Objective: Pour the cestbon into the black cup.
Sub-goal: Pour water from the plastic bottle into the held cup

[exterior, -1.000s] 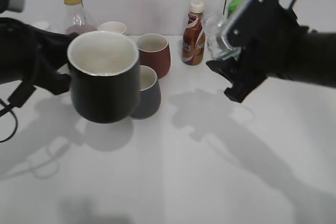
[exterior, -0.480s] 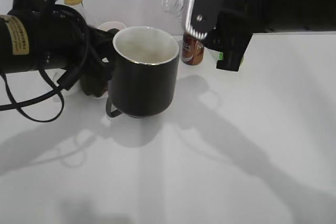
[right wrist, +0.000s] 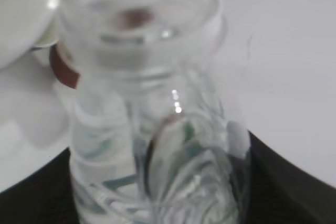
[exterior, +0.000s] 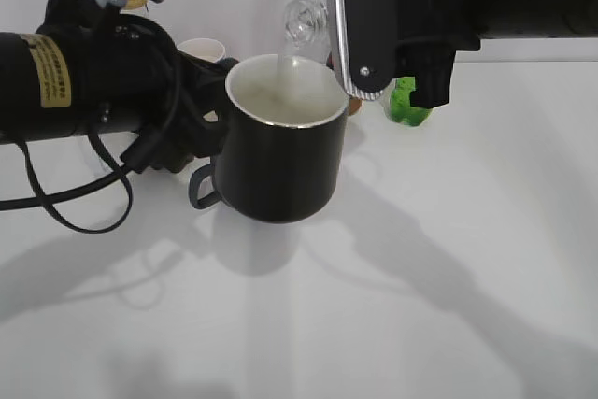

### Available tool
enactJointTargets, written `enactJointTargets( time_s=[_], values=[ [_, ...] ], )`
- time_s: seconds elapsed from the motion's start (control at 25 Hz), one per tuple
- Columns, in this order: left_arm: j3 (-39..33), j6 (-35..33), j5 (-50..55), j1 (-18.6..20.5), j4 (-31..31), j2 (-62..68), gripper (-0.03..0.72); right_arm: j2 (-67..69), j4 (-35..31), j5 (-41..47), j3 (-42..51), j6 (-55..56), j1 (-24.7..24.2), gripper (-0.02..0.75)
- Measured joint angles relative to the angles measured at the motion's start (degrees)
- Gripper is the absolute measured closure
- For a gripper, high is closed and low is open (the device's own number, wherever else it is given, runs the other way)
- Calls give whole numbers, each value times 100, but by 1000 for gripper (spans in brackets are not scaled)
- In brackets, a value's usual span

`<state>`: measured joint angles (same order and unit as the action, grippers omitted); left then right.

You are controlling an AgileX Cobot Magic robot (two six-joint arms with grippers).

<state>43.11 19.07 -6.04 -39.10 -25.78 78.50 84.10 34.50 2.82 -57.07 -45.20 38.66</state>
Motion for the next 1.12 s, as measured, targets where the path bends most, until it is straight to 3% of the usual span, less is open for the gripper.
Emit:
enactJointTargets(
  time_s=[0.52,1.12],
  values=[
    [0,0,-36,0,38,0,636,0,1187,0,0,-23,0,232],
    [0,-4,-36,0,38,0,636,-12,1451,-28,-42,-42,0,232]
  ],
)
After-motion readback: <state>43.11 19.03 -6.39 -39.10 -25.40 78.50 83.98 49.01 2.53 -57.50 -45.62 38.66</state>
